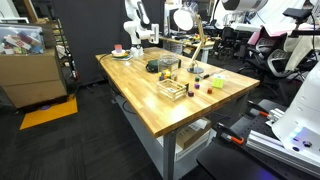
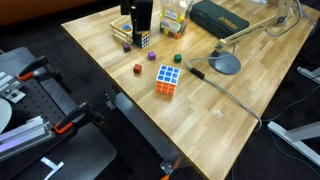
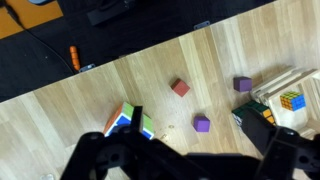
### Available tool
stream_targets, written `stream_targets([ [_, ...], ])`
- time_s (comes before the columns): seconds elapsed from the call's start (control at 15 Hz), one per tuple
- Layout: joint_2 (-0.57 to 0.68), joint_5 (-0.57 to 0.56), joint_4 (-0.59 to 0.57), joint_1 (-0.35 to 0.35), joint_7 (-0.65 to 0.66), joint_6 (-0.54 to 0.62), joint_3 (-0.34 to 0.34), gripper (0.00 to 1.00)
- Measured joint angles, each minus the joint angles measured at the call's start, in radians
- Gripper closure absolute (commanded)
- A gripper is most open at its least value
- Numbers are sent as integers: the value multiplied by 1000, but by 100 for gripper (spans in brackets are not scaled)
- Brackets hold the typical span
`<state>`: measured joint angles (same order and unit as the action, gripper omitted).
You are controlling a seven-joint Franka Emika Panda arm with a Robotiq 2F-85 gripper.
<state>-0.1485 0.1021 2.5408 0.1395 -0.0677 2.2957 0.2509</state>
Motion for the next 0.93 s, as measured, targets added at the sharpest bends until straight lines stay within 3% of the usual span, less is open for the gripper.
stream_targets([
  [0.27,126,71,-83,-3,-1,42,-8,0],
  [0.93,138,68,-89,4,16,44,-7,0],
])
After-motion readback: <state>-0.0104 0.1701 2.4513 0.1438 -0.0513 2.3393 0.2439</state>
